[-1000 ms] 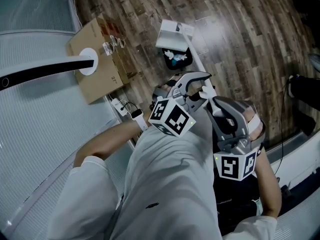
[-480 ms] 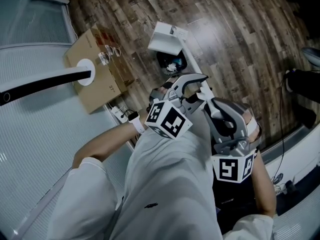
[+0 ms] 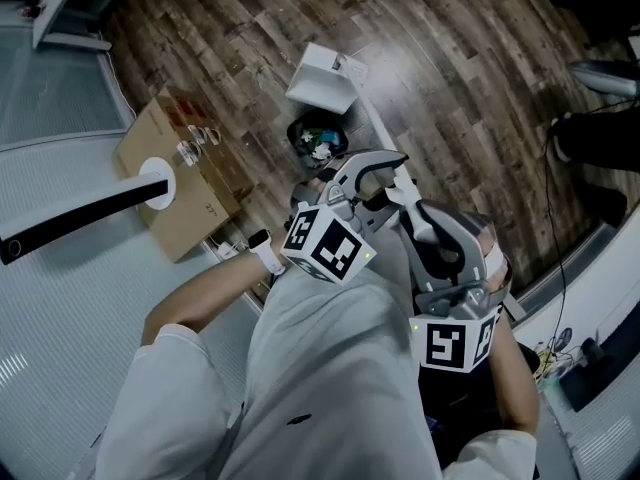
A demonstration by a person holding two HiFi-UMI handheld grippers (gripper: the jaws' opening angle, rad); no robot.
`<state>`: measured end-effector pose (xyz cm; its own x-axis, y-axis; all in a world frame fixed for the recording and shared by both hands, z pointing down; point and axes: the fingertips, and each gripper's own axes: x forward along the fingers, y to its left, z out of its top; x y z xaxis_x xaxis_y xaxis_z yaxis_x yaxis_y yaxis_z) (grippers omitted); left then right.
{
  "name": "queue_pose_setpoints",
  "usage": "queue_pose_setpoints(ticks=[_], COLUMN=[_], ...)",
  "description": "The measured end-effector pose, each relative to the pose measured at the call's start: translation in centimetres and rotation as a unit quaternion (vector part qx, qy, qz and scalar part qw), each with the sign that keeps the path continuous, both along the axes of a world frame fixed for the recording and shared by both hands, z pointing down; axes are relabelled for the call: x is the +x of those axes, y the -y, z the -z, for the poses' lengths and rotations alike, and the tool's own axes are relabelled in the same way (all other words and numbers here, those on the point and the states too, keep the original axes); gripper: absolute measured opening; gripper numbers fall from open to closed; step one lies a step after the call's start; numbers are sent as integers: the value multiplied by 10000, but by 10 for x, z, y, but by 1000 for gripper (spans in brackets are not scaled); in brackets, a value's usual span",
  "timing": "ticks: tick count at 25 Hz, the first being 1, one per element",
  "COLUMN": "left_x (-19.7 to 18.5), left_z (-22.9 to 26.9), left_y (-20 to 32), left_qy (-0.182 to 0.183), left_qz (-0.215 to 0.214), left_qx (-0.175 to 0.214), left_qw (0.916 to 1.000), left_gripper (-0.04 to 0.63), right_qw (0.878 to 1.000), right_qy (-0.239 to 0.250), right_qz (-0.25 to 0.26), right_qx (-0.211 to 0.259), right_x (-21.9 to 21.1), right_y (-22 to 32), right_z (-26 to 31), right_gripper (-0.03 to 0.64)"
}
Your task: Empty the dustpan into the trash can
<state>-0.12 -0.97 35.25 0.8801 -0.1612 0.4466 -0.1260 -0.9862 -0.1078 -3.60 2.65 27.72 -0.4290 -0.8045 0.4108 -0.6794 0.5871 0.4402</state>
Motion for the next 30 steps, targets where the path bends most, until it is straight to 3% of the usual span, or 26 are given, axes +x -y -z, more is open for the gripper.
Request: queue_pose_setpoints(ticks=[6,15,23,30], left_x=[37,95,125,121], left_z=[-13,-55,-91,-94], left_y=[-11,-30,-40,-43], left_qy=[2,393,677,729], left_qz=[-367,-869,-675,-573], left_qx=[-163,-517,-739,-1029], left_qw=[9992,9941,9927,9904], left_gripper=[143,143,141,113], right_qw=[9978,9842,9682,9491], right_qy=[63,343,457,753], right_qz=[-623,-1570,-2216,-2772], right_qx=[-221,-742,-1066,-1290], right_x=[35,96,130,157], right_y=[-4,-6,-9,-12], right_z=[-10,-45,-81,-105], right_gripper=[123,124,124,123])
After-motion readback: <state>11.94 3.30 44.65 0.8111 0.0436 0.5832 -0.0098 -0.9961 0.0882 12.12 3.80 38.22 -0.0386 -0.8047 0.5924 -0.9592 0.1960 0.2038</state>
